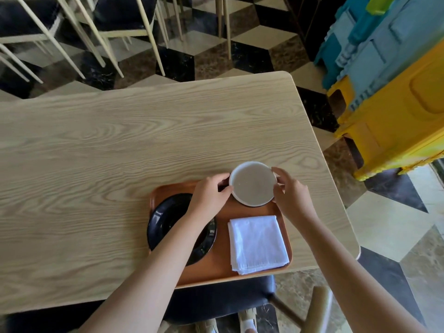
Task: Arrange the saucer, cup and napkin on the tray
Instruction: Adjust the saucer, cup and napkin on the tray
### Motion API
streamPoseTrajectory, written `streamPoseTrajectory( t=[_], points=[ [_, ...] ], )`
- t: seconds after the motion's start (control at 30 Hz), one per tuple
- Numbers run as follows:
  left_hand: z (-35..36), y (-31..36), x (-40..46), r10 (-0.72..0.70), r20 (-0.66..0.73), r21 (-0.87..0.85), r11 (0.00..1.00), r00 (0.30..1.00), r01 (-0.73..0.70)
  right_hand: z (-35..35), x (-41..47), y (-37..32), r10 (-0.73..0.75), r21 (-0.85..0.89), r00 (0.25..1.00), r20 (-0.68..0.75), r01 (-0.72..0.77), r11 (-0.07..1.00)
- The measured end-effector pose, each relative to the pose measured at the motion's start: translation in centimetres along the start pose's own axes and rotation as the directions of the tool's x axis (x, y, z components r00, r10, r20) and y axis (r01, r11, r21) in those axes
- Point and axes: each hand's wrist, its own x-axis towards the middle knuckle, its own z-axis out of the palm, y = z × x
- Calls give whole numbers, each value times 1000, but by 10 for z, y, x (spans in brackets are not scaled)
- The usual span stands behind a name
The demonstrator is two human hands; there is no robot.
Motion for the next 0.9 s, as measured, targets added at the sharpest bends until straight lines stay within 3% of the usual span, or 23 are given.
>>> streamPoseTrajectory(
  t=[0.17,0.67,0.73,0.8,0.83,0.9],
  points=[
    [-8,0,-10,2,-8,-39,999,1000,-2,5,-6,-1,1,87,1000,-7,0,996],
    [-6,-16,-22,-47,-28,-49,998,998,46,8,-23,1,-51,75,998,26,49,996],
    [-6,-19,-35,23,-182,-24,999,983,-27,6,-35,5,-93,36,995,-20,94,995],
    [-1,-21,-58,175,-319,34,984,931,-173,3,-53,18,-236,-90,963,-133,225,970],
    [4,-22,-72,249,-305,61,968,919,-242,4,-63,27,-323,-173,933,-159,296,939],
    [23,-24,-98,370,-148,136,926,917,-351,9,-83,49,-442,-324,894,-69,399,858]
  ],
)
